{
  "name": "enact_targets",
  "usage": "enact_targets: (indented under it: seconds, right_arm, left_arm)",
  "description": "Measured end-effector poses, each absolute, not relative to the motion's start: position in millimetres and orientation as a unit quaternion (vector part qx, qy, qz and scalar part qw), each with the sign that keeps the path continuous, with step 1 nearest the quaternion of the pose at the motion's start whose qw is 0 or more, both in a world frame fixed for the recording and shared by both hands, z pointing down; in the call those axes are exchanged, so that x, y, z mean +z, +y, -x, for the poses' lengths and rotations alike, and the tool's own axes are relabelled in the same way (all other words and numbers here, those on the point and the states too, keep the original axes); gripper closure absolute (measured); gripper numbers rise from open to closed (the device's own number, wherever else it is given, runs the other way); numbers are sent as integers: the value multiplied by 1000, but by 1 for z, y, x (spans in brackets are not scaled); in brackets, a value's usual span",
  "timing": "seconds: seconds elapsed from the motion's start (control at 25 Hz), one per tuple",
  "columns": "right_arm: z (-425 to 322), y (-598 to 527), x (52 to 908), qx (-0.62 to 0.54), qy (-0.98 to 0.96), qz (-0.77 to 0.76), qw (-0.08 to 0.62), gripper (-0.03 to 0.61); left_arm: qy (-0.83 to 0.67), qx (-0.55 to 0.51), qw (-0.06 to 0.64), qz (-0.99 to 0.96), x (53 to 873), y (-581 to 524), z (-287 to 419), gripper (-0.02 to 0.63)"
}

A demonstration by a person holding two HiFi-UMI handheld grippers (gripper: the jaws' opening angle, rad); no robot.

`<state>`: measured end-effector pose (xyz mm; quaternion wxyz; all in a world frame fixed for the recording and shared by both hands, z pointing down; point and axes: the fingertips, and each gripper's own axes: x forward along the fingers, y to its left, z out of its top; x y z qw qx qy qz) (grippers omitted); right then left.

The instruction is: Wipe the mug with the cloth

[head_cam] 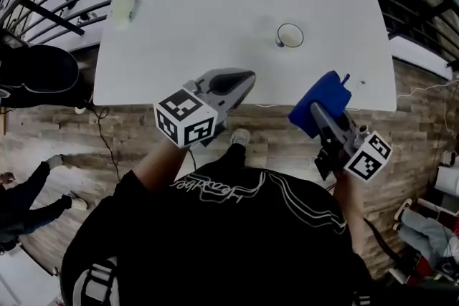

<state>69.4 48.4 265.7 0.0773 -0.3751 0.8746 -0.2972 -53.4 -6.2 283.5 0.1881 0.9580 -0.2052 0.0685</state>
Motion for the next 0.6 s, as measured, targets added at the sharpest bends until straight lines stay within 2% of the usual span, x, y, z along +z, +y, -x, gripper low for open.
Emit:
enact_targets:
  seconds: [0.24, 0.6]
  right_arm:
    - [-83, -27, 283, -305, 874, 371, 73, 525]
    - [-115, -102, 340, -356, 872, 329, 73, 525]
  left_arm:
    - [-199, 97, 173, -960, 306, -99, 40, 606]
    - [-195, 162, 181, -950, 370, -178, 6, 606]
